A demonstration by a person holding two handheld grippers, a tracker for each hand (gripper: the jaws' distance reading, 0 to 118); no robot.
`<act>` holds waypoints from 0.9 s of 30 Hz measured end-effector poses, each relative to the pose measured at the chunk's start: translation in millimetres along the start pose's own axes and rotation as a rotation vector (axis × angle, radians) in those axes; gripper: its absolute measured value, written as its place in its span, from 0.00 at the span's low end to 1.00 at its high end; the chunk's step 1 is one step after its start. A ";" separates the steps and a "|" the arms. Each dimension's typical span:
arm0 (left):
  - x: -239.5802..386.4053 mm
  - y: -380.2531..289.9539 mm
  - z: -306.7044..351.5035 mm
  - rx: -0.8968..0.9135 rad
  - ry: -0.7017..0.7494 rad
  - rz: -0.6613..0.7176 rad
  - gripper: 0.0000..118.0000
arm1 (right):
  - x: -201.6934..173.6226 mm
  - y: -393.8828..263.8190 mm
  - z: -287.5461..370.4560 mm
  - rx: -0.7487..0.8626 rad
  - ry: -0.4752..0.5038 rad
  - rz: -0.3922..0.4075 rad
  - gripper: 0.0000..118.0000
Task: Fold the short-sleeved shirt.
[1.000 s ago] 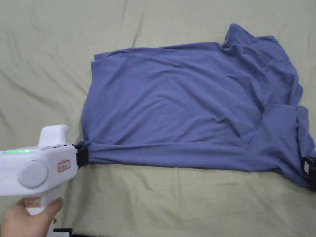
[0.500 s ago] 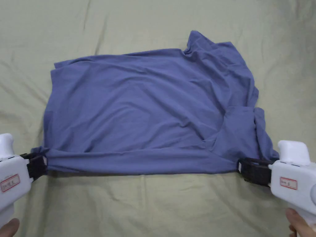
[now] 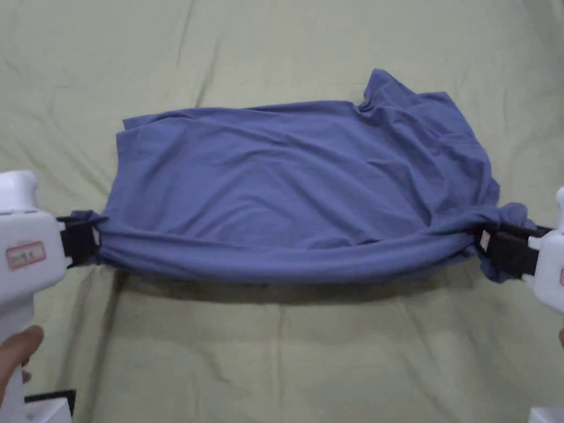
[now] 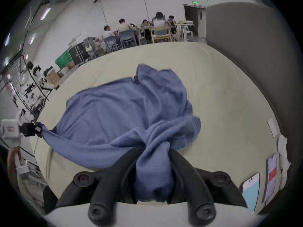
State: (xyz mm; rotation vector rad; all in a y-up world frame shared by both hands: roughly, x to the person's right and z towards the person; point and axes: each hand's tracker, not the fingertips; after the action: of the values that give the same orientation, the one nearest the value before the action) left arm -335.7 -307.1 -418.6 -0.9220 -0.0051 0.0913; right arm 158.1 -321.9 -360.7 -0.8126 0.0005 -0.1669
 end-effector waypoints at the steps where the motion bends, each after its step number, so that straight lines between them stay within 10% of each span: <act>1: 0.3 15.5 -12.1 0.005 0.010 -0.024 0.03 | 1.4 13.5 -11.8 0.009 0.002 -0.002 0.13; 16: -1.8 74.3 -171.7 -0.153 0.064 0.014 0.04 | 4.6 70.6 -154.6 -0.142 -0.016 0.033 0.15; 17: -1.6 69.9 -169.1 -0.124 0.084 0.029 0.13 | 3.8 69.0 -153.6 -0.134 -0.022 0.042 0.31; 19: -3.5 63.5 -165.4 -0.101 0.125 0.007 0.74 | 1.9 67.8 -152.6 -0.147 0.001 0.059 0.88; 20: -5.4 60.3 -160.0 -0.085 0.107 -0.004 0.76 | -0.3 65.8 -150.1 -0.154 0.012 0.073 0.97; 27: -2.7 20.4 -74.0 0.110 0.117 -0.091 0.76 | -16.9 42.6 -67.7 -0.013 -0.027 0.152 0.97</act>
State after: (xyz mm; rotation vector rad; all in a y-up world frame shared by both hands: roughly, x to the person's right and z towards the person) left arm -336.8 -353.8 -479.4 -0.8144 0.0663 -0.0462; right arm 143.4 -339.5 -439.1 -0.8241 0.0376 -0.0128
